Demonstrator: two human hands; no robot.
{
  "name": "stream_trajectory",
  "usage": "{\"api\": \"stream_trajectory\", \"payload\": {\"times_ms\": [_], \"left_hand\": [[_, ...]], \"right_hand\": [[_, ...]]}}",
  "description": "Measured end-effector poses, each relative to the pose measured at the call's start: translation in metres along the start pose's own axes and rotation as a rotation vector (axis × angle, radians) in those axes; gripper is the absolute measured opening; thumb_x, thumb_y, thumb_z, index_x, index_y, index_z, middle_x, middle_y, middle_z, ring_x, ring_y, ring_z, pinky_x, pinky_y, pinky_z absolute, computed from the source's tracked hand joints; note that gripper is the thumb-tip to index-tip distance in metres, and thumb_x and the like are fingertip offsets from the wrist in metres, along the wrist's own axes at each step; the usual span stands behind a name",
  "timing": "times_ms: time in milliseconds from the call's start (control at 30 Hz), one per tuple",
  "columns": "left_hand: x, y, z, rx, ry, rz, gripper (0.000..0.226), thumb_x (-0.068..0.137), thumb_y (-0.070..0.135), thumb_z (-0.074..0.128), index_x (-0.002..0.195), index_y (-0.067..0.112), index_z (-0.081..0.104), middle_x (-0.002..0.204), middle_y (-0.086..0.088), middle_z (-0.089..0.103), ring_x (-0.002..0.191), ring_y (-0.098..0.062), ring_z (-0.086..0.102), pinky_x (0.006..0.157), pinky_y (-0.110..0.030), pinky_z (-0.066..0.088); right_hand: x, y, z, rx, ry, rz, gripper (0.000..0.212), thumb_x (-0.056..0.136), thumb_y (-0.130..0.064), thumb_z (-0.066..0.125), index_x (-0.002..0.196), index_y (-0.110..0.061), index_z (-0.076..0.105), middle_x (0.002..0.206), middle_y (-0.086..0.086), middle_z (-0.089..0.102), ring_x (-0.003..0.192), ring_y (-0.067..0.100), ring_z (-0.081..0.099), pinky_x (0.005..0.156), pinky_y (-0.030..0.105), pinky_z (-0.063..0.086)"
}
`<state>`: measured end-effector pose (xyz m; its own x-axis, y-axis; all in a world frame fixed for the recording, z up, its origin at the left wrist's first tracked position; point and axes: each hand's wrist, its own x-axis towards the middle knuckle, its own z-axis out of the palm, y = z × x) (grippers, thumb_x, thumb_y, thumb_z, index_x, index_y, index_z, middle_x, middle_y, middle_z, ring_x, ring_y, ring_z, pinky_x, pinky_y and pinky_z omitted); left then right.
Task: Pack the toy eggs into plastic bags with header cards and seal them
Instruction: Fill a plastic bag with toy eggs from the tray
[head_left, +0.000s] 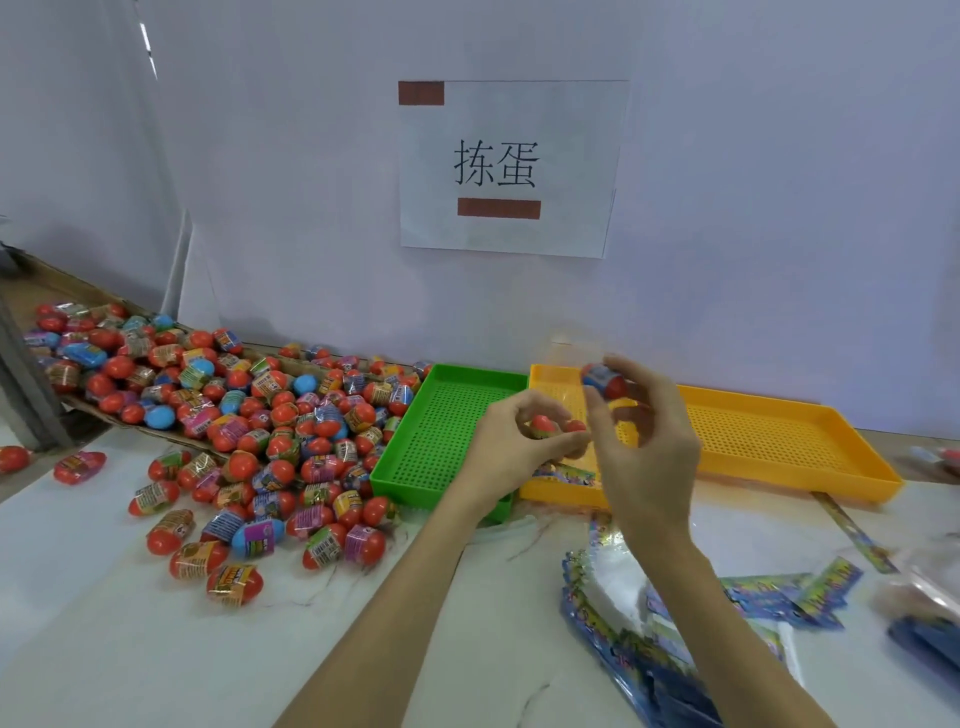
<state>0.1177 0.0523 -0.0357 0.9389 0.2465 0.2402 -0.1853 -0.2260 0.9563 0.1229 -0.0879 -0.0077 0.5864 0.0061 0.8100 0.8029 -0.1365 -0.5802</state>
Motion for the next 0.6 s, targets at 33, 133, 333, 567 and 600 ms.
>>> {"api": "stream_trajectory", "payload": {"times_ms": [33, 133, 333, 567, 600], "left_hand": [[-0.002, 0.000, -0.002, 0.008, -0.015, 0.029, 0.027, 0.078, 0.026, 0.092, 0.096, 0.019, 0.073, 0.089, 0.006, 0.076, 0.077, -0.007, 0.069, 0.072, -0.027, 0.059], [-0.003, 0.001, -0.002, 0.054, -0.033, 0.100, 0.027, 0.077, 0.030, 0.093, 0.095, 0.021, 0.075, 0.094, 0.007, 0.076, 0.077, 0.000, 0.062, 0.072, -0.019, 0.053], [-0.004, -0.002, 0.001, 0.102, -0.046, 0.159, 0.021, 0.080, 0.024, 0.091, 0.093, 0.023, 0.074, 0.095, 0.005, 0.076, 0.079, -0.006, 0.058, 0.074, -0.025, 0.053], [-0.006, 0.001, 0.002, 0.125, 0.011, 0.213, 0.030, 0.084, 0.040, 0.086, 0.108, 0.028, 0.072, 0.092, 0.009, 0.077, 0.078, -0.017, 0.072, 0.071, -0.034, 0.059], [-0.006, 0.001, 0.003, 0.151, 0.017, 0.237, 0.030, 0.085, 0.041, 0.084, 0.110, 0.030, 0.073, 0.090, 0.011, 0.076, 0.076, -0.012, 0.070, 0.069, -0.028, 0.056]], "right_hand": [[0.002, 0.003, -0.007, 0.034, 0.029, 0.041, 0.031, 0.096, -0.010, 0.072, 0.125, -0.017, 0.066, 0.114, 0.000, 0.066, 0.096, 0.015, 0.066, 0.078, 0.034, 0.058], [0.013, 0.013, -0.021, 0.007, 0.056, 0.035, 0.030, 0.099, -0.011, 0.069, 0.128, -0.019, 0.065, 0.117, 0.005, 0.065, 0.102, 0.018, 0.068, 0.080, 0.036, 0.060], [0.017, 0.025, -0.029, -0.196, -0.178, -0.127, 0.033, 0.098, -0.008, 0.070, 0.130, -0.012, 0.064, 0.118, 0.005, 0.064, 0.097, 0.010, 0.068, 0.069, 0.023, 0.061], [0.017, 0.028, -0.032, -0.245, -0.321, -0.064, 0.028, 0.093, -0.018, 0.075, 0.121, -0.018, 0.069, 0.109, -0.002, 0.069, 0.090, 0.005, 0.068, 0.069, 0.013, 0.053], [0.017, 0.027, -0.032, -0.235, -0.344, -0.050, 0.028, 0.093, -0.017, 0.075, 0.121, -0.018, 0.070, 0.111, -0.002, 0.067, 0.091, 0.005, 0.067, 0.070, 0.013, 0.053]]}}
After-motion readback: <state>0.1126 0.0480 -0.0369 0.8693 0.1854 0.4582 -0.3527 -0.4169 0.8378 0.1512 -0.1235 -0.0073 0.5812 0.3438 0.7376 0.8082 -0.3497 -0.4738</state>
